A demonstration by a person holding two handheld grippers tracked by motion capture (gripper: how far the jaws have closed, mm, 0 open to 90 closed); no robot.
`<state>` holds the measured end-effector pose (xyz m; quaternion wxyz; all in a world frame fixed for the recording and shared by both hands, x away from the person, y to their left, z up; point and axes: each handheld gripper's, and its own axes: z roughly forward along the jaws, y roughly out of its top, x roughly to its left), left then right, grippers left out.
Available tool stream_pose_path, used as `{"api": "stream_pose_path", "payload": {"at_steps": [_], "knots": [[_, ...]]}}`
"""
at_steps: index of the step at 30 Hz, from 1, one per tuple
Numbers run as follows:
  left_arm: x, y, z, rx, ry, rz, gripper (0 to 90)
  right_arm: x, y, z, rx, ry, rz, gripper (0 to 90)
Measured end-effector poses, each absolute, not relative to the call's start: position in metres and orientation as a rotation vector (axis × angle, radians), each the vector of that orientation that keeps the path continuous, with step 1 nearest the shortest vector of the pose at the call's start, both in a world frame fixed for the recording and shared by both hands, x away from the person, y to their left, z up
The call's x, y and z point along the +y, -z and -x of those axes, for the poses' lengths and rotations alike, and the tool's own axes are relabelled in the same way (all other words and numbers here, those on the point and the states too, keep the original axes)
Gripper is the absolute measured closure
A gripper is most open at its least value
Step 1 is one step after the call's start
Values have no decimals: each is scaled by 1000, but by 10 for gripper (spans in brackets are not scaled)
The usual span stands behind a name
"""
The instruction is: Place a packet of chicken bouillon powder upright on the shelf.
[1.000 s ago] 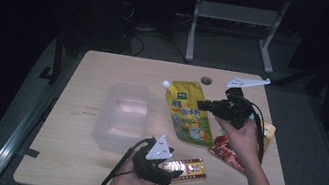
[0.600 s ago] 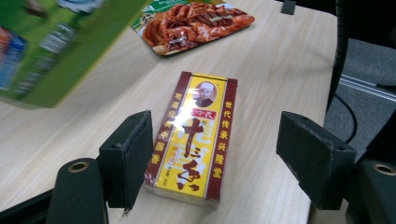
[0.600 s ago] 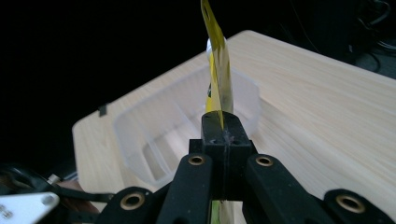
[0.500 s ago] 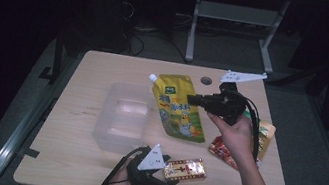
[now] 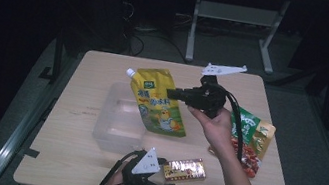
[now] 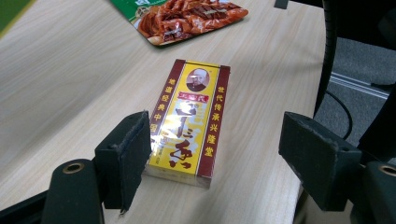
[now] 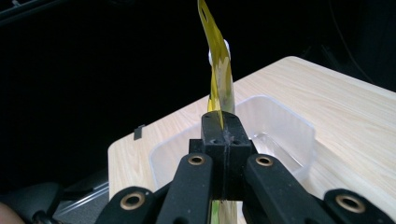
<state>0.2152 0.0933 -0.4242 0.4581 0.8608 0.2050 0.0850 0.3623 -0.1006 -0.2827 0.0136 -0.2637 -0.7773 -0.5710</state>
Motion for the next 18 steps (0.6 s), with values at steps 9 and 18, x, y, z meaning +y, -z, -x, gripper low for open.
{"api": "stream_pose_path", "payload": {"at_steps": [9,18], "knots": [[96,425,-216,500,-220,-2124,244,-78,291,-370,-2397,1773,787,900],[96,426,-215,488,-231,-2136,243,-46,307,-381,-2369,1728,777,900]]}}
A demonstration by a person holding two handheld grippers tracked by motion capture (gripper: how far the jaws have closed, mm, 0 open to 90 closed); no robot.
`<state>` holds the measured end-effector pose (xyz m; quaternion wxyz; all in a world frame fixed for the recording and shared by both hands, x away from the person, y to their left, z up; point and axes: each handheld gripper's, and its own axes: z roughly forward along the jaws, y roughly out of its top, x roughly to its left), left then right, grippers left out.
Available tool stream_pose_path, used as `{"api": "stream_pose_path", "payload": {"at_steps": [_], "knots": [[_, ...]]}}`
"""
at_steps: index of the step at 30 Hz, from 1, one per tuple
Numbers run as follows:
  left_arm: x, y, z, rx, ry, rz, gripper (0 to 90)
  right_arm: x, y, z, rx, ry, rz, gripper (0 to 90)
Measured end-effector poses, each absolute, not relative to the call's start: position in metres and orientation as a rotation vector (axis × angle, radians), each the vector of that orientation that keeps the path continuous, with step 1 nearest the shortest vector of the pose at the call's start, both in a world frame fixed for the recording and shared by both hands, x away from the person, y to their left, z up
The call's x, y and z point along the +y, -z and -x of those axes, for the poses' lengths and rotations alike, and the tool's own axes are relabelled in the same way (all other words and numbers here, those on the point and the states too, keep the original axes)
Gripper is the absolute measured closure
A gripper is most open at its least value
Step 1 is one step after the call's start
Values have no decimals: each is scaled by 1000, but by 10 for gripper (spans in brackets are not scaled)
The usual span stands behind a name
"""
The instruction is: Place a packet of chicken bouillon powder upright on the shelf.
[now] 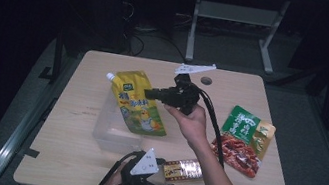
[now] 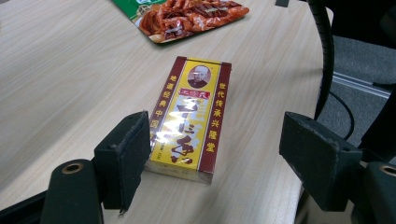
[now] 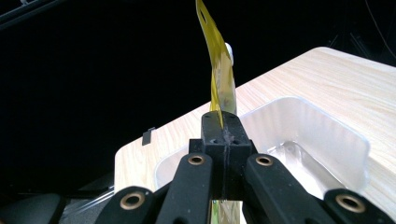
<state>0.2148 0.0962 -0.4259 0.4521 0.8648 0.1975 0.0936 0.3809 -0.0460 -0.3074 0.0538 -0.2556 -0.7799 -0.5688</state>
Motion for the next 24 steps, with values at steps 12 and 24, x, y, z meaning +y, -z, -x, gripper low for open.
{"api": "stream_pose_path", "payload": {"at_steps": [12,24], "knots": [[97,428,-215,505,-218,-2125,243,-12,329,-390,-2378,1677,795,900],[97,429,-216,506,-218,-2129,243,-1,341,-393,-2410,1652,792,897]]}}
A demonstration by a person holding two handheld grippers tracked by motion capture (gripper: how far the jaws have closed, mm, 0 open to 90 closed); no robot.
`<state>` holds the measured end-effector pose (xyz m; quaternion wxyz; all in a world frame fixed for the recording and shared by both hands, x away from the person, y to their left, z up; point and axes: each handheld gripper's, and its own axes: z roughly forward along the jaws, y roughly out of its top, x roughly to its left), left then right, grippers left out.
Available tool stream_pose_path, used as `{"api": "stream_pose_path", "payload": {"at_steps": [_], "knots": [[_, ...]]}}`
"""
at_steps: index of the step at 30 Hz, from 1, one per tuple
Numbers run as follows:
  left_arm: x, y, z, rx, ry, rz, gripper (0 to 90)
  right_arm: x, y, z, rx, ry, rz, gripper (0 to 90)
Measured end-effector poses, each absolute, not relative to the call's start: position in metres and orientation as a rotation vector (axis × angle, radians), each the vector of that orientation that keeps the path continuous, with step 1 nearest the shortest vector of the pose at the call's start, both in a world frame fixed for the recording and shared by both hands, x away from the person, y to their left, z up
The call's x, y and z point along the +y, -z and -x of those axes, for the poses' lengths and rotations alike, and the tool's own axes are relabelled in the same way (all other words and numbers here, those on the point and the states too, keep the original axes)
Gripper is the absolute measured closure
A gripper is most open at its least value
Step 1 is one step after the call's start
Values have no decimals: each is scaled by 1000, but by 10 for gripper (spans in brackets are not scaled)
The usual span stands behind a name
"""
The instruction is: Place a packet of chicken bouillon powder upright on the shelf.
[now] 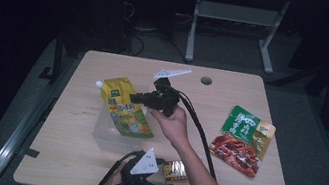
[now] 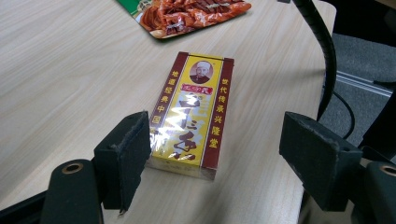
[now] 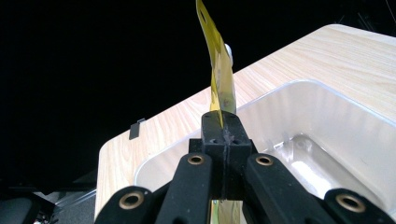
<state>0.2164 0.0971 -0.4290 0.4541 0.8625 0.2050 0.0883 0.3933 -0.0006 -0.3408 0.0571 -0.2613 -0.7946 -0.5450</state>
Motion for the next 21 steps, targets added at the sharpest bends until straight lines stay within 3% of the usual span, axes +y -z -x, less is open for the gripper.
{"api": "stream_pose_path", "payload": {"at_steps": [9,21], "knots": [[96,429,-216,506,-212,-2134,242,-5,338,-395,-2462,1595,771,862],[96,428,-216,490,-223,-2135,243,14,335,-410,-2535,1391,788,676]]}}
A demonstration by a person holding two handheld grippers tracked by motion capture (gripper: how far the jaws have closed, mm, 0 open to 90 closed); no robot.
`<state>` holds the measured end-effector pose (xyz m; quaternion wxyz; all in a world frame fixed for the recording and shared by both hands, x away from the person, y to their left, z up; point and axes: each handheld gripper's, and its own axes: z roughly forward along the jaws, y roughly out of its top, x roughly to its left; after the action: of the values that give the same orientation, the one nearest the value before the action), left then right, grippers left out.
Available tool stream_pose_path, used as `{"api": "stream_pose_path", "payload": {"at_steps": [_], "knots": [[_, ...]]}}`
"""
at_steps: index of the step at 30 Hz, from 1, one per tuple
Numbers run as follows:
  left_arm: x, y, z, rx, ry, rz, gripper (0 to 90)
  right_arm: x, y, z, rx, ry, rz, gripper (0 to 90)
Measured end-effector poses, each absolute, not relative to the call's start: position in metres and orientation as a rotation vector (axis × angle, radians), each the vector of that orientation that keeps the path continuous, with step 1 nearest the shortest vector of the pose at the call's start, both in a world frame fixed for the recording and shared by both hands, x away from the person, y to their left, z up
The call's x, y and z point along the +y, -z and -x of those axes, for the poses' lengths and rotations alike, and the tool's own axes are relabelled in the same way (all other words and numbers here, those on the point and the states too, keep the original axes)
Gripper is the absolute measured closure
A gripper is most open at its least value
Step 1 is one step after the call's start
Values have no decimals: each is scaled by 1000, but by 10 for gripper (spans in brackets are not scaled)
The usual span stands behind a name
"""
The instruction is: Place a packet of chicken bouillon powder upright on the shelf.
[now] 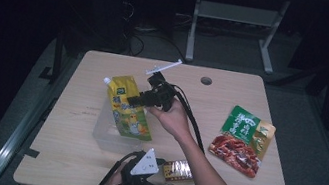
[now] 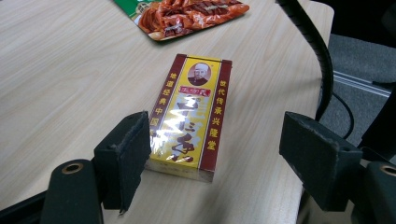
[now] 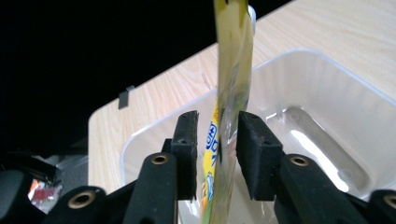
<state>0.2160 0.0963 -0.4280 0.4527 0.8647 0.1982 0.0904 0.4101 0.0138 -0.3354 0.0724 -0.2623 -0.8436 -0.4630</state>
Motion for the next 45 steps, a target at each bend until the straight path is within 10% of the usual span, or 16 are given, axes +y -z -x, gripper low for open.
{"api": "stream_pose_path", "payload": {"at_steps": [12,45], "knots": [[96,427,-214,486,-216,-2121,243,28,338,-416,-2583,1325,827,888],[99,425,-211,485,-229,-2118,244,22,360,-385,-2423,1727,848,897]]}}
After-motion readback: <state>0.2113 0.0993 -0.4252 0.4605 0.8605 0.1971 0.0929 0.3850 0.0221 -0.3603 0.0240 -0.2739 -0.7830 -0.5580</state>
